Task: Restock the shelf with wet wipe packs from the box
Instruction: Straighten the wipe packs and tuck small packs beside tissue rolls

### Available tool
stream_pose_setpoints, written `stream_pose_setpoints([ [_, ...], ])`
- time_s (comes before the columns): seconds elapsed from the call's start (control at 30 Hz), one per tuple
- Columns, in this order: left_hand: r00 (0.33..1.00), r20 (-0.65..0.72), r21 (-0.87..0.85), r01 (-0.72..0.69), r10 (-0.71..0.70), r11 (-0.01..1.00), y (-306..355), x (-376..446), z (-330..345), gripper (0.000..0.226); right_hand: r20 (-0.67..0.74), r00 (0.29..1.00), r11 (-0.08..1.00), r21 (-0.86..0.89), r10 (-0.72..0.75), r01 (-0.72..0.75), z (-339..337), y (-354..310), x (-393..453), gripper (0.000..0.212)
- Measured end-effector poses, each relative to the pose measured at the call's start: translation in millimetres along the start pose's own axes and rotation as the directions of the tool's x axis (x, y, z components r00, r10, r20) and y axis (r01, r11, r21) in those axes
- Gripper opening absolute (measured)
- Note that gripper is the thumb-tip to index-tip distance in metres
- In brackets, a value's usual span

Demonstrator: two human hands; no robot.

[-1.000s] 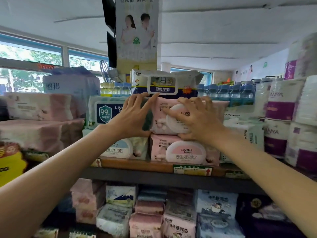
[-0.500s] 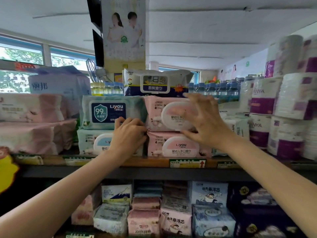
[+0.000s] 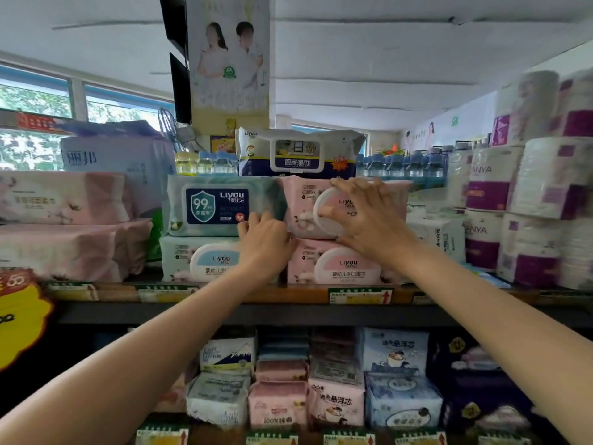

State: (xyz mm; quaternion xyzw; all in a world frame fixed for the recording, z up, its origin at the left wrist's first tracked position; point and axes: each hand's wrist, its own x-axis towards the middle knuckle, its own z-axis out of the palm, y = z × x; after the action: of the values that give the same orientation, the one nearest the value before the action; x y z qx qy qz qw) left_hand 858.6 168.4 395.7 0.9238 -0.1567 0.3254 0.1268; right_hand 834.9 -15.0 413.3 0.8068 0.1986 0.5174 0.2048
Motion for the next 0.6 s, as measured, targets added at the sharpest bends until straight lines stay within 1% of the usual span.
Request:
stream_pose_setpoints([
  [0.1, 0.999, -0.046, -0.035, 0.021, -0.022, 0.999, 1.1, -4.9, 2.0, 0.029, 0.009, 1.000, 1.000, -0.007, 0.016, -0.016, -1.9, -5.1, 0.7, 0.058],
  [0.23, 0.999, -0.044, -0.070, -0.017, 0.014, 0.997, -7.8, -2.3, 0.7, 0.028, -0.001, 1.000, 1.000, 0.014, -0.017, 0.017, -1.5, -6.2, 4.3, 0.054],
  [0.33, 0.999, -0.045, -0.118, -0.016, 0.010, 0.993, -10.3, -1.6, 3.1, 0.027, 0.007, 1.000, 1.000, 0.015, -0.022, 0.022, -2.9, -7.3, 6.6, 0.052],
  [0.4, 0.999, -0.050, -0.144, -0.026, 0.019, 0.989, -12.4, -0.8, 5.9, 0.024, 0.042, 0.999, 1.000, 0.026, -0.014, 0.013, -2.2, -7.4, 6.6, 0.053],
  [0.53, 0.996, -0.042, -0.151, -0.089, 0.083, 0.985, -13.5, -1.2, -1.1, 0.020, 0.174, 0.985, 0.999, 0.038, -0.012, 0.005, -8.4, -4.5, 10.7, 0.056],
  [0.57, 0.992, -0.068, -0.140, -0.118, 0.109, 0.983, -15.0, -1.2, -6.4, 0.020, 0.209, 0.978, 0.999, 0.044, -0.012, 0.002, -13.1, -3.2, 13.2, 0.055],
  [0.6, 0.981, -0.132, -0.114, -0.157, 0.142, 0.981, -17.9, -0.8, -13.1, 0.021, 0.229, 0.973, 0.999, 0.049, -0.007, -0.005, -18.1, -2.7, 16.1, 0.052],
])
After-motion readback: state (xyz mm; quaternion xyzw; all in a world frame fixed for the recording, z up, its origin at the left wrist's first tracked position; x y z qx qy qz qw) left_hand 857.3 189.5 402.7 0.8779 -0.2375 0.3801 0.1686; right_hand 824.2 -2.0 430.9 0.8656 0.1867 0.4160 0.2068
